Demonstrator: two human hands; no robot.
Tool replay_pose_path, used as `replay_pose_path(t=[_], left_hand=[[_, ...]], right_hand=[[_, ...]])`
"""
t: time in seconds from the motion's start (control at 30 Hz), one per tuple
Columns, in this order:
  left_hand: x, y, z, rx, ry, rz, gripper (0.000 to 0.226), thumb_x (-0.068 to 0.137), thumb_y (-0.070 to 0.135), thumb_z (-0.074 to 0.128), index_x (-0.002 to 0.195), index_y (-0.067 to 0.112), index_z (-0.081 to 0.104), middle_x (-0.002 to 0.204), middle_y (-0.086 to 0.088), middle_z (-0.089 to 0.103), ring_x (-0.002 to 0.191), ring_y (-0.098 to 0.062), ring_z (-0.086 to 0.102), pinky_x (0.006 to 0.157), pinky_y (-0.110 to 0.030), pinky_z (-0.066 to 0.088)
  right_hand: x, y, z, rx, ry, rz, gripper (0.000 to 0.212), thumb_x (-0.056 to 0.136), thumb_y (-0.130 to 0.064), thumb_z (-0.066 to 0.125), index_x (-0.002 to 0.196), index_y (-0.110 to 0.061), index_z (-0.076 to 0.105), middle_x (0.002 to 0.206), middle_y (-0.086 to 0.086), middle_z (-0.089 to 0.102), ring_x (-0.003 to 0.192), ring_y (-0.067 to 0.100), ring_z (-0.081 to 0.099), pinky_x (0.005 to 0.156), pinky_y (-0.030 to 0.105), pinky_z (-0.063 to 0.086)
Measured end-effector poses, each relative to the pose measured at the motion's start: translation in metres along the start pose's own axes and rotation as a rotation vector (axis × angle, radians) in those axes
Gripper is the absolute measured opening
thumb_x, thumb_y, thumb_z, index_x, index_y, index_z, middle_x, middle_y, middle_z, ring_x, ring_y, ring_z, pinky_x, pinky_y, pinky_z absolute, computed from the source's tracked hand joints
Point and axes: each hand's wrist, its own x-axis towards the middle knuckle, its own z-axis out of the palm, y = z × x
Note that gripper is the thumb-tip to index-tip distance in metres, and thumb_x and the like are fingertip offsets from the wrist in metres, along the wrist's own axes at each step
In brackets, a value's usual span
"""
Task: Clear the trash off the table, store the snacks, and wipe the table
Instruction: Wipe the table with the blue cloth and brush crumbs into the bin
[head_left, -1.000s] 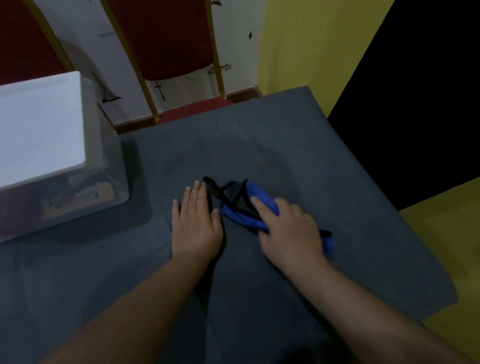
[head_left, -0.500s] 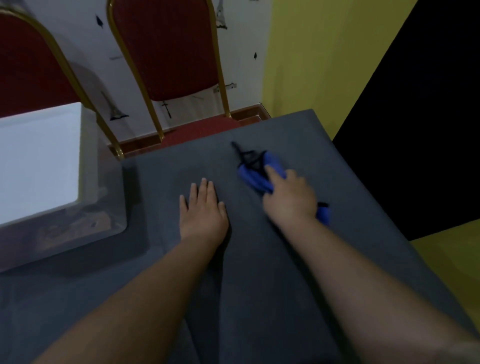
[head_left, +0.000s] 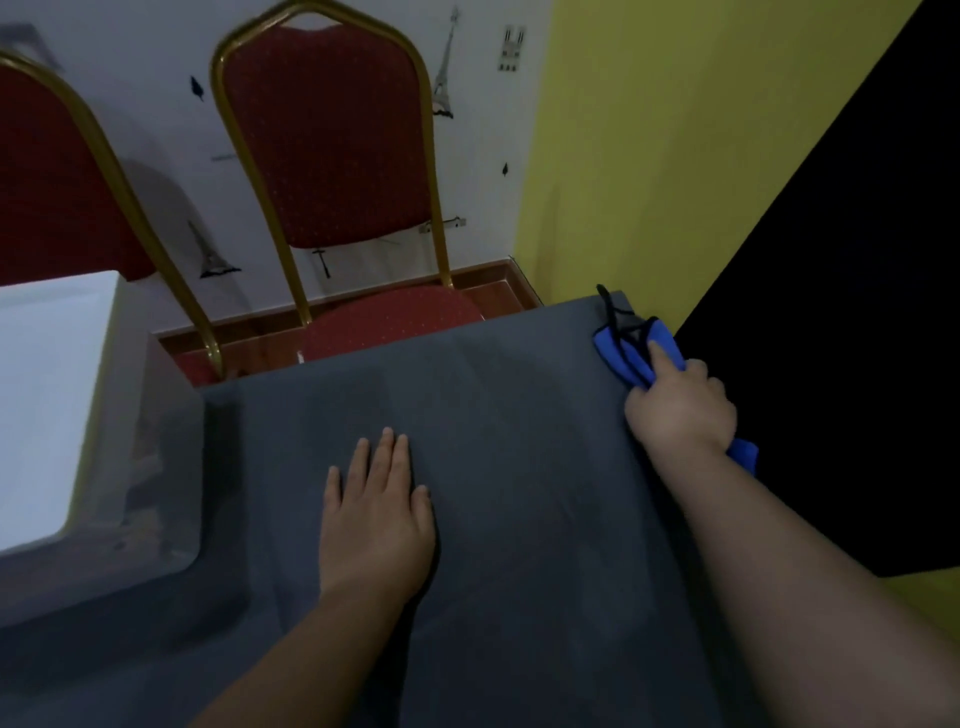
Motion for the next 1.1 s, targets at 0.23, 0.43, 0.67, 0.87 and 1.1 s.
replay_pose_path(t=[0.23, 0.43, 0.67, 0.87, 1.1], left_hand=[[0.0, 0.001, -0.001, 0.005, 0.002, -0.001, 0.056, 0.098, 0.038, 0.01, 0.151, 0.021, -0.001, 0.159, 0.005, -0.006, 0.146, -0.014, -0.01, 0.118, -0.037, -0.006], [0.0, 0.001, 0.0, 0.01, -0.004, -0.004, 0.062, 0.092, 0.041, 0.002, 0.151, 0.021, -0.002, 0.159, 0.006, -0.008, 0.146, -0.014, -0.01, 0.117, -0.037, -0.007], [-0.002, 0.002, -0.004, -0.047, 0.01, 0.012, 0.057, 0.099, 0.038, 0.014, 0.151, 0.02, -0.001, 0.159, 0.005, -0.007, 0.145, -0.014, -0.011, 0.118, -0.037, -0.009], [0.002, -0.002, -0.005, -0.232, 0.042, 0.018, 0.056, 0.1, 0.036, 0.022, 0.151, 0.014, 0.012, 0.159, 0.002, 0.007, 0.146, -0.012, -0.002, 0.115, -0.027, -0.012], [-0.035, -0.036, -0.014, -0.172, 0.023, 0.012, 0.057, 0.1, 0.033, 0.027, 0.151, 0.014, 0.011, 0.16, 0.0, 0.003, 0.146, -0.016, -0.003, 0.113, -0.031, -0.013]], right_hand=[[0.001, -0.083, -0.002, 0.062, -0.035, -0.204, 0.062, 0.088, -0.03, 0.045, 0.147, -0.034, 0.025, 0.134, 0.012, 0.042, 0.118, 0.032, 0.045, 0.091, 0.038, 0.04], [-0.09, -0.091, 0.009, 0.041, -0.057, -0.661, 0.063, 0.09, -0.036, 0.048, 0.148, -0.036, 0.021, 0.133, 0.006, 0.043, 0.109, 0.028, 0.047, 0.082, 0.036, 0.04], [-0.067, 0.015, -0.001, -0.023, 0.005, -0.23, 0.063, 0.087, -0.037, 0.048, 0.146, -0.039, 0.028, 0.129, 0.007, 0.047, 0.106, 0.03, 0.053, 0.08, 0.035, 0.046], [-0.059, -0.061, 0.001, 0.076, -0.011, -0.124, 0.06, 0.089, -0.035, 0.044, 0.147, -0.036, 0.026, 0.133, 0.011, 0.044, 0.115, 0.032, 0.048, 0.087, 0.038, 0.043], [-0.151, -0.14, 0.007, 0.051, -0.103, -0.582, 0.062, 0.092, -0.034, 0.043, 0.148, -0.037, 0.018, 0.134, 0.004, 0.041, 0.112, 0.025, 0.046, 0.085, 0.036, 0.04]])
